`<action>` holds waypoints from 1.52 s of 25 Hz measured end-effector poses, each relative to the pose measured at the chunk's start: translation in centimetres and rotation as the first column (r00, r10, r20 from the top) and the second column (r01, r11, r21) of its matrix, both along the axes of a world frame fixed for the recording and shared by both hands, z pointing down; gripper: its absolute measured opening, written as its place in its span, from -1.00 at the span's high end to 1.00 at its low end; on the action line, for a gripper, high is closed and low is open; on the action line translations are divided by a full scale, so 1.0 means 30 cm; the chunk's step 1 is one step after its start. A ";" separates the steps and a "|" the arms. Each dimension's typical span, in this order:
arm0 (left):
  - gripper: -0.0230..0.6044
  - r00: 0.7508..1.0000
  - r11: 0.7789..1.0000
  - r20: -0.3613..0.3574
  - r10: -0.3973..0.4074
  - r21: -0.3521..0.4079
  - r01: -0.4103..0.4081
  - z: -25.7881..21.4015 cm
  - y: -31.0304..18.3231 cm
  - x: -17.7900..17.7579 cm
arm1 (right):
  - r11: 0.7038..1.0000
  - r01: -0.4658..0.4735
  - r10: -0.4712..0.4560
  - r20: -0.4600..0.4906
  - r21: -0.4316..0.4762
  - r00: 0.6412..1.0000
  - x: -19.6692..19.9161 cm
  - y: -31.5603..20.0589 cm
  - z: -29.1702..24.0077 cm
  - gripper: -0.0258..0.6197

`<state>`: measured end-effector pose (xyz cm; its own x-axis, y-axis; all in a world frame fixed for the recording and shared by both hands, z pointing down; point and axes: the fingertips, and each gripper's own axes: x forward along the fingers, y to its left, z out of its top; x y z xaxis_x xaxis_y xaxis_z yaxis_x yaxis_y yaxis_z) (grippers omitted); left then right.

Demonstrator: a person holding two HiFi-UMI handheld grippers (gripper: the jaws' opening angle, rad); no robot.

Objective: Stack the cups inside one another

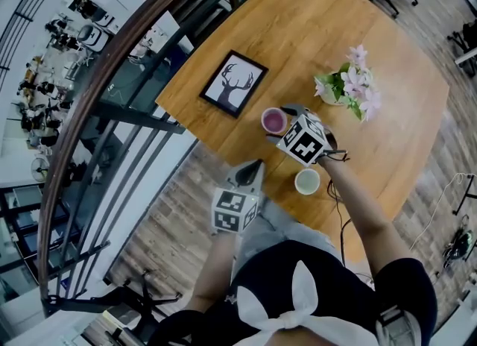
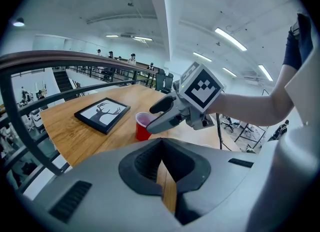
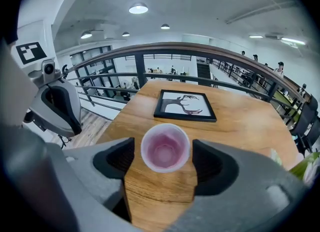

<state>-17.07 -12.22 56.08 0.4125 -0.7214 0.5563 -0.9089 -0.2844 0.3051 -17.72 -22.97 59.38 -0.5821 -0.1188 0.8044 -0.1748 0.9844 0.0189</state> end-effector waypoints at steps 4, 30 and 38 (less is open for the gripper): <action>0.88 1.000 1.000 -0.001 0.002 -0.005 -0.002 0.013 -0.005 -0.014 | 1.000 0.001 -0.001 -0.008 0.000 1.000 -0.010 -0.005 0.022 -0.20; 0.88 1.000 1.000 0.002 -0.014 0.015 0.014 -0.009 0.006 -0.016 | 0.997 0.026 -0.026 -0.006 0.076 1.000 0.013 -0.001 -0.066 -0.06; 0.88 0.999 0.998 0.014 -0.036 0.050 0.035 -0.061 0.011 -0.036 | 0.990 0.030 -0.036 0.047 0.136 0.998 0.016 0.016 -0.204 -0.06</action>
<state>-18.16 -11.89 54.25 0.3777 -0.7621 0.5259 -0.9232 -0.2660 0.2774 -17.25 -22.49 53.24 -0.6262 -0.2043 0.7524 -0.1464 0.9787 0.1439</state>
